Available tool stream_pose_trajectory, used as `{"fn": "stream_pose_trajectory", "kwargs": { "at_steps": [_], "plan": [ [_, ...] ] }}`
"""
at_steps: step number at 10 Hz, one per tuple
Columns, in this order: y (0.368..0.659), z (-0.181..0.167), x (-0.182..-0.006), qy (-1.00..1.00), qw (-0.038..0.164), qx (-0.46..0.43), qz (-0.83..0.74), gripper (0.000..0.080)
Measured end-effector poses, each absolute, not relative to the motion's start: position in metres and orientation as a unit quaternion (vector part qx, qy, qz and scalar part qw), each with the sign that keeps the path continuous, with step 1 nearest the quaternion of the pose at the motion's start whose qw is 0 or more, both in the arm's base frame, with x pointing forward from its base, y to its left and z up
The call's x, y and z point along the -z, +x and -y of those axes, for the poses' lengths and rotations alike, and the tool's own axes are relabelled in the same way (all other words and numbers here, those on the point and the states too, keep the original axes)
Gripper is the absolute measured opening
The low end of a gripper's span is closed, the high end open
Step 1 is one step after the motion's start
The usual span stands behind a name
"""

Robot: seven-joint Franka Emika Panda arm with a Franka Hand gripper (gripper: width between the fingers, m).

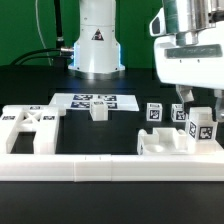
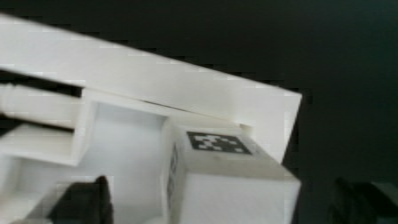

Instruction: Assemble chair

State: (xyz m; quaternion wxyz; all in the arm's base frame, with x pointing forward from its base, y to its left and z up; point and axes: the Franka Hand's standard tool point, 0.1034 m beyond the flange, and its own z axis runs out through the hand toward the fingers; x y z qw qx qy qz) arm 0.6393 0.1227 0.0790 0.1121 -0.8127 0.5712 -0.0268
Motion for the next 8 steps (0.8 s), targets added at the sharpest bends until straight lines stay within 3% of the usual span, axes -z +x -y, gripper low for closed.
{"fn": "stream_pose_trajectory", "kwargs": {
  "at_steps": [5, 7, 8],
  "plan": [
    [0.6389, -0.1222, -0.0784, -0.903, 0.102, 0.046, -0.414, 0.0648],
    [0.6379, -0.1246, -0.0785, -0.958, 0.071, 0.061, -0.27, 0.0648],
    [0.6377, -0.1253, -0.0783, -0.974, 0.065, 0.065, -0.206, 0.0648]
  ]
}}
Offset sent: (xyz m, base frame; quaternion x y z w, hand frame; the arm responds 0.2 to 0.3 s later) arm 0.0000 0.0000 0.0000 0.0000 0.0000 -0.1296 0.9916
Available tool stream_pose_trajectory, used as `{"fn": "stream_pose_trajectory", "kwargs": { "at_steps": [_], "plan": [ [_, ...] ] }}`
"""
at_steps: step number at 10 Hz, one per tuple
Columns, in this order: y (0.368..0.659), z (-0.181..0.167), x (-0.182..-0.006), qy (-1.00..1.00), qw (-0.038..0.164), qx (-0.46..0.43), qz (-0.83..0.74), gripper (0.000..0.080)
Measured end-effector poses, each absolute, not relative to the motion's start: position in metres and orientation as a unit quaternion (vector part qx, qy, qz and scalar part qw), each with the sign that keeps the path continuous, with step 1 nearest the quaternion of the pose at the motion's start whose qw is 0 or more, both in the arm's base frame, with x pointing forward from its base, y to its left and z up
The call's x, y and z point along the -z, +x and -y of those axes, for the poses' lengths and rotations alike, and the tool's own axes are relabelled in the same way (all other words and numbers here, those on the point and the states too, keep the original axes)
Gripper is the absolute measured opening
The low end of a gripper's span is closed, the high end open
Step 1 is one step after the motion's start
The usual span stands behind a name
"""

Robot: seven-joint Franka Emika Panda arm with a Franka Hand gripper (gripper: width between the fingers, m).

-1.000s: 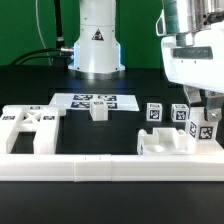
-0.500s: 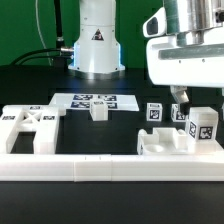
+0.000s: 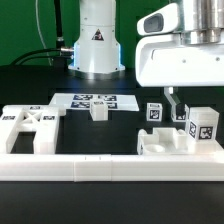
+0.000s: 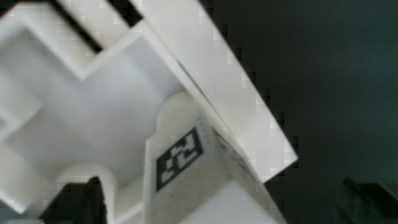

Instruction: Assemble chair

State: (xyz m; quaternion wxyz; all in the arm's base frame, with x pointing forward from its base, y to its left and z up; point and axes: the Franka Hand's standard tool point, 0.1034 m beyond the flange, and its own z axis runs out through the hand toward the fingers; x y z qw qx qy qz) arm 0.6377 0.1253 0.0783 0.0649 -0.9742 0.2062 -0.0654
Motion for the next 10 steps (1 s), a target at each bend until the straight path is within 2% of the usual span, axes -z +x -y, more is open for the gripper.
{"fn": "stream_pose_trajectory", "kwargs": {
  "at_steps": [2, 7, 10],
  "plan": [
    [0.6383, -0.1284, -0.0796, -0.991, 0.05, 0.066, -0.108, 0.0648],
    [0.6388, -0.1245, -0.0789, -0.995, 0.036, 0.073, 0.058, 0.0648],
    [0.6356, -0.1235, -0.0759, -0.968, 0.011, 0.064, 0.242, 0.0648]
  ]
}}
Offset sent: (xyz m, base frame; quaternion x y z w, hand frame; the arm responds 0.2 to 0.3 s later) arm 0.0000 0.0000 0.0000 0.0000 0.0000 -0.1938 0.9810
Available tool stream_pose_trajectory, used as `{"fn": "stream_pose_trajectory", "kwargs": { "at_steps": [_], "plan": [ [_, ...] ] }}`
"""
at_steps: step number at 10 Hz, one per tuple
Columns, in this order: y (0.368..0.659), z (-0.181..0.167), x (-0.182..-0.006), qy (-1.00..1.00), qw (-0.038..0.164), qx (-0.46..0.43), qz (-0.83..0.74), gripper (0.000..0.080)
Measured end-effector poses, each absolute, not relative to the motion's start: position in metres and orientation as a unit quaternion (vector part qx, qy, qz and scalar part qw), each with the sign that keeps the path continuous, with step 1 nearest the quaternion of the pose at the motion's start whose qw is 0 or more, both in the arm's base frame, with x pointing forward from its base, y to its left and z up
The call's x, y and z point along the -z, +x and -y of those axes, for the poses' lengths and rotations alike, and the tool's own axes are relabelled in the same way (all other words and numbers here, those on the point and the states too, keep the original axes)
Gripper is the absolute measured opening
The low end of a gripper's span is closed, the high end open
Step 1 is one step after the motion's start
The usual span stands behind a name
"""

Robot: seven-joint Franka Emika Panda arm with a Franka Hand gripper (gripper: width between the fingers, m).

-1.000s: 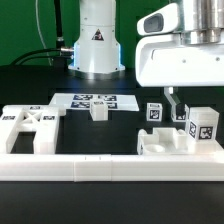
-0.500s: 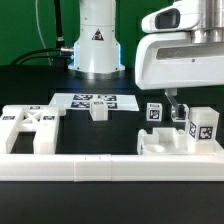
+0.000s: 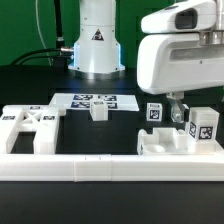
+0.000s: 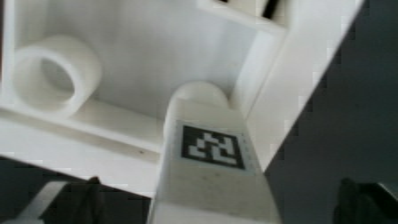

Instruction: Assemble chair

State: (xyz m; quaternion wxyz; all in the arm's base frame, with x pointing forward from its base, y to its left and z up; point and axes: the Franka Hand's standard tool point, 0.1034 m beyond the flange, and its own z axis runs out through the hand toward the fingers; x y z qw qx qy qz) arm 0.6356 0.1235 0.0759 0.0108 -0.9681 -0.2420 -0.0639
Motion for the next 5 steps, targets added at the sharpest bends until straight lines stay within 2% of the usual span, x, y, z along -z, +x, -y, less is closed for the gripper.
{"fn": "stream_pose_trajectory", "kwargs": {
  "at_steps": [5],
  "plan": [
    [0.6353, -0.1207, -0.0753, -0.92, -0.008, 0.06, 0.386, 0.0648]
  ]
}}
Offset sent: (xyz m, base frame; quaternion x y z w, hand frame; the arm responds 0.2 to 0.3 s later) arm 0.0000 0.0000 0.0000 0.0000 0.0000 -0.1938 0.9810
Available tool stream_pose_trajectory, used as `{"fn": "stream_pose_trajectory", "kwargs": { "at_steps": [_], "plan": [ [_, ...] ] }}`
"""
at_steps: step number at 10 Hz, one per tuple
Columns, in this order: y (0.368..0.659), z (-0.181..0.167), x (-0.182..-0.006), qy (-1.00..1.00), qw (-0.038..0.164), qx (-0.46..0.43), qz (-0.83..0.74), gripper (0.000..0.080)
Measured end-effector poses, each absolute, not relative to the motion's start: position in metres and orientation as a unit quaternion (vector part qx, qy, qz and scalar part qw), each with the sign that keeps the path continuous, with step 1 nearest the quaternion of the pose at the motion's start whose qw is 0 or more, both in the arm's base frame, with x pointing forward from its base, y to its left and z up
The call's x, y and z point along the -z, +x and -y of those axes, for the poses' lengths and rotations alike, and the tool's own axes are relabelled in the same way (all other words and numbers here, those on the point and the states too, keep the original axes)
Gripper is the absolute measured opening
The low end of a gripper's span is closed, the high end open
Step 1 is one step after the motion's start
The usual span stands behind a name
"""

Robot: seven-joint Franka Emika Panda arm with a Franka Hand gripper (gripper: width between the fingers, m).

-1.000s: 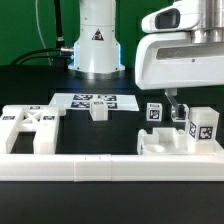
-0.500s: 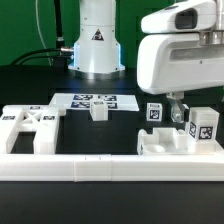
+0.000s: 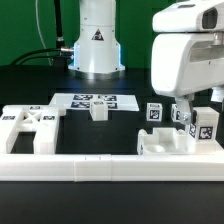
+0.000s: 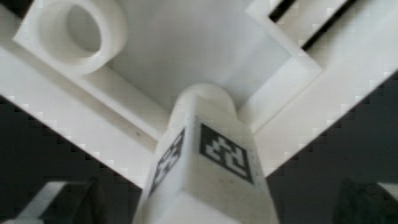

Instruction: Assemble chair

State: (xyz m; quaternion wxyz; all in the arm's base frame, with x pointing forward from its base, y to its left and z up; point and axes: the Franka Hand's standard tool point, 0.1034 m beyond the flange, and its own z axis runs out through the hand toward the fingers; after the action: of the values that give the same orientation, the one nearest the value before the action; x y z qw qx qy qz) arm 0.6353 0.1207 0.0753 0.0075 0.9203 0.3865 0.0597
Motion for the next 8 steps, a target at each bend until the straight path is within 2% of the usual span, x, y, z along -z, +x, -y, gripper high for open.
{"fn": "stream_pose_trajectory", "kwargs": {
  "at_steps": [4, 8],
  "plan": [
    [0.638, -0.1245, -0.0732, 0.818, 0.047, -0.038, -0.572, 0.0648],
    [0.6408, -0.1249, -0.0739, 0.725, 0.071, -0.015, -0.684, 0.0648]
  ]
}}
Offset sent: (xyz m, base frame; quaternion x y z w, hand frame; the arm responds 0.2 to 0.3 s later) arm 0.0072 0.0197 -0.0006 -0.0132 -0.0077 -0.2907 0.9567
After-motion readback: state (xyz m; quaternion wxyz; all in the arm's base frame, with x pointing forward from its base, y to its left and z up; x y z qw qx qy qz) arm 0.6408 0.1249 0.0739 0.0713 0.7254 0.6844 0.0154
